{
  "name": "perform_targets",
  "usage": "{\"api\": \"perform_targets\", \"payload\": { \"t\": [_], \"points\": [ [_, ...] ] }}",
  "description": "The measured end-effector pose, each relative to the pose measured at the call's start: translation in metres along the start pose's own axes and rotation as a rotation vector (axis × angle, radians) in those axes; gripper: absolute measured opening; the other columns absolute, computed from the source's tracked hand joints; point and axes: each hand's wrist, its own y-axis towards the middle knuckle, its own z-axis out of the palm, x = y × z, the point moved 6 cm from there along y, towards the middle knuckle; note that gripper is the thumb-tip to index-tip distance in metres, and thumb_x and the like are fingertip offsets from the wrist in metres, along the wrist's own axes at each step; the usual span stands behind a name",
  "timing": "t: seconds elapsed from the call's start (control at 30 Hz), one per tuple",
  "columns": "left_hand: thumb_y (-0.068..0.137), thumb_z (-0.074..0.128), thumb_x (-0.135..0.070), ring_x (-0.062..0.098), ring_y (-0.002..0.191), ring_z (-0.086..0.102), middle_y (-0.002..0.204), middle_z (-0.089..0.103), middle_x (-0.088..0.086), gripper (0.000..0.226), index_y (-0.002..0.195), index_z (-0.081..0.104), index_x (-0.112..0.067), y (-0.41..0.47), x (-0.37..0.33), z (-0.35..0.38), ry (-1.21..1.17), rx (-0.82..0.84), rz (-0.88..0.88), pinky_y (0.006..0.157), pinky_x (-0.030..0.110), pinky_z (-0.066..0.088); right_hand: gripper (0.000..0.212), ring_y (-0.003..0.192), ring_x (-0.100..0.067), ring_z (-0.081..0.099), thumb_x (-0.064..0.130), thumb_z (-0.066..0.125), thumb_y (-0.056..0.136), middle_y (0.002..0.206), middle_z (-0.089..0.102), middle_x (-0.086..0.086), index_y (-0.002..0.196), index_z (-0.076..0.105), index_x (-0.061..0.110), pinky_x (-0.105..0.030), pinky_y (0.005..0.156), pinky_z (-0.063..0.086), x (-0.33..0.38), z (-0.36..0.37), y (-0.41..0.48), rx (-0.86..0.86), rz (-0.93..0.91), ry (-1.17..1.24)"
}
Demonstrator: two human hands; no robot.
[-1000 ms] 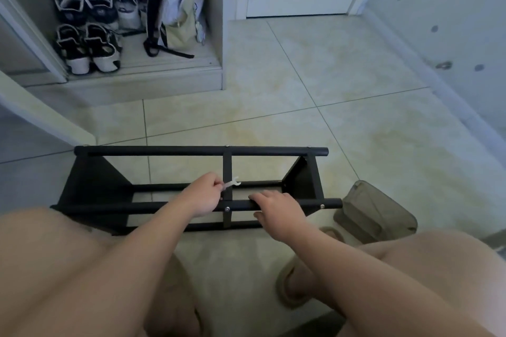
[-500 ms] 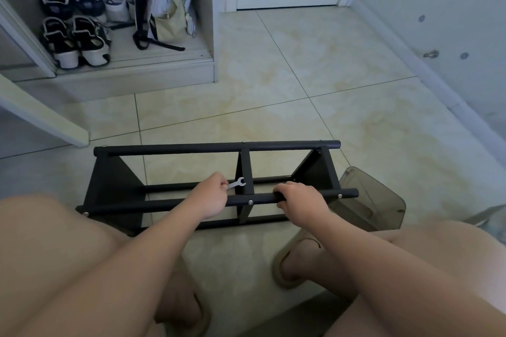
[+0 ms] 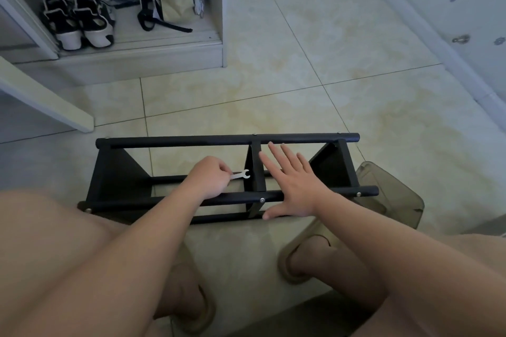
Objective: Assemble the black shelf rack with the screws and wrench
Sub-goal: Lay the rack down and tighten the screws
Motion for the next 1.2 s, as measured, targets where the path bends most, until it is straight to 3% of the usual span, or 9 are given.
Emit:
{"api": "perform_targets", "payload": {
  "t": [0.23, 0.33, 0.43, 0.53, 0.67, 0.77, 0.87, 1.0, 1.2],
  "points": [
    [0.086, 0.060, -0.010, 0.018, 0.076, 0.065, 0.070, 0.070, -0.006, 0.027, 0.068, 0.074, -0.026, 0.011, 0.009, 0.012, 0.044, 0.107, -0.001, 0.064, 0.025, 0.046, 0.133, 0.148, -0.021, -0.036, 0.100, 0.039, 0.065, 0.162, -0.038, 0.004, 0.157, -0.026, 0.029, -0.051, 0.123, -0.015, -0.010, 0.008, 0.020, 0.009, -0.024, -0.011],
    [0.084, 0.066, -0.014, 0.014, 0.077, 0.064, 0.070, 0.069, -0.011, 0.025, 0.066, 0.073, -0.029, 0.020, 0.009, 0.016, 0.060, 0.148, 0.004, 0.065, 0.023, 0.043, 0.132, 0.149, -0.023, -0.036, 0.103, 0.032, 0.064, 0.163, -0.037, 0.000, 0.159, -0.022, 0.028, -0.053, 0.122, -0.017, -0.012, 0.009, 0.024, -0.016, -0.033, 0.003],
    [0.080, 0.067, -0.012, 0.012, 0.070, 0.064, 0.054, 0.066, -0.015, 0.024, 0.064, 0.074, -0.029, 0.027, 0.010, 0.017, 0.028, 0.195, -0.010, 0.062, 0.022, 0.043, 0.131, 0.149, -0.025, -0.036, 0.105, 0.028, 0.063, 0.163, -0.036, -0.001, 0.159, -0.021, 0.029, -0.054, 0.121, -0.019, -0.014, 0.008, 0.030, -0.026, -0.059, 0.005],
    [0.078, 0.069, -0.012, 0.004, 0.065, 0.063, 0.056, 0.067, -0.019, 0.031, 0.057, 0.074, -0.035, 0.030, 0.009, 0.017, 0.011, 0.242, -0.007, 0.058, 0.019, 0.042, 0.132, 0.149, -0.027, -0.034, 0.105, 0.028, 0.062, 0.164, -0.034, -0.004, 0.159, -0.021, 0.031, -0.056, 0.120, -0.018, -0.015, 0.005, 0.036, -0.034, -0.078, 0.002],
    [0.078, 0.072, -0.016, 0.008, 0.069, 0.066, 0.072, 0.074, -0.007, 0.029, 0.062, 0.076, -0.039, 0.035, 0.005, 0.018, -0.061, 0.290, -0.023, 0.063, 0.022, 0.052, 0.131, 0.150, -0.026, -0.033, 0.105, 0.031, 0.063, 0.165, -0.032, -0.005, 0.159, -0.021, 0.033, -0.057, 0.121, -0.015, -0.013, 0.005, 0.039, -0.051, -0.075, 0.041],
    [0.082, 0.072, -0.017, 0.006, 0.071, 0.067, 0.071, 0.073, -0.010, 0.021, 0.067, 0.078, -0.029, 0.038, 0.000, 0.021, -0.174, 0.334, -0.050, 0.068, 0.025, 0.052, 0.130, 0.151, -0.026, -0.031, 0.105, 0.032, 0.063, 0.166, -0.029, -0.004, 0.159, -0.019, 0.034, -0.058, 0.122, -0.013, -0.011, 0.006, 0.037, -0.074, -0.075, 0.053],
    [0.086, 0.073, -0.020, 0.010, 0.074, 0.068, 0.074, 0.072, -0.007, 0.002, 0.084, 0.074, -0.020, 0.039, -0.003, 0.024, -0.321, 0.368, -0.096, 0.073, 0.029, 0.053, 0.129, 0.152, -0.026, -0.029, 0.104, 0.034, 0.064, 0.167, -0.026, -0.004, 0.160, -0.015, 0.034, -0.059, 0.122, -0.011, -0.010, 0.007, 0.034, -0.098, -0.072, 0.059],
    [0.091, 0.071, -0.018, 0.008, 0.065, 0.071, 0.065, 0.072, -0.009, 0.004, 0.091, 0.067, -0.019, 0.038, -0.005, 0.029, -0.472, 0.353, -0.164, 0.074, 0.028, 0.053, 0.129, 0.154, -0.025, -0.025, 0.103, 0.035, 0.063, 0.168, -0.022, -0.003, 0.161, -0.010, 0.033, -0.058, 0.123, -0.010, -0.010, 0.007, 0.033, -0.123, -0.066, 0.073],
    [0.087, 0.073, -0.019, 0.007, 0.066, 0.070, 0.072, 0.075, -0.008, 0.006, 0.086, 0.070, -0.024, 0.043, 0.000, 0.024, -0.448, 0.159, -0.208, 0.071, 0.025, 0.052, 0.129, 0.154, -0.025, -0.023, 0.102, 0.037, 0.064, 0.169, -0.019, -0.004, 0.163, -0.005, 0.030, -0.057, 0.124, -0.009, -0.008, 0.006, 0.032, -0.130, -0.052, 0.046]
  ]
}}
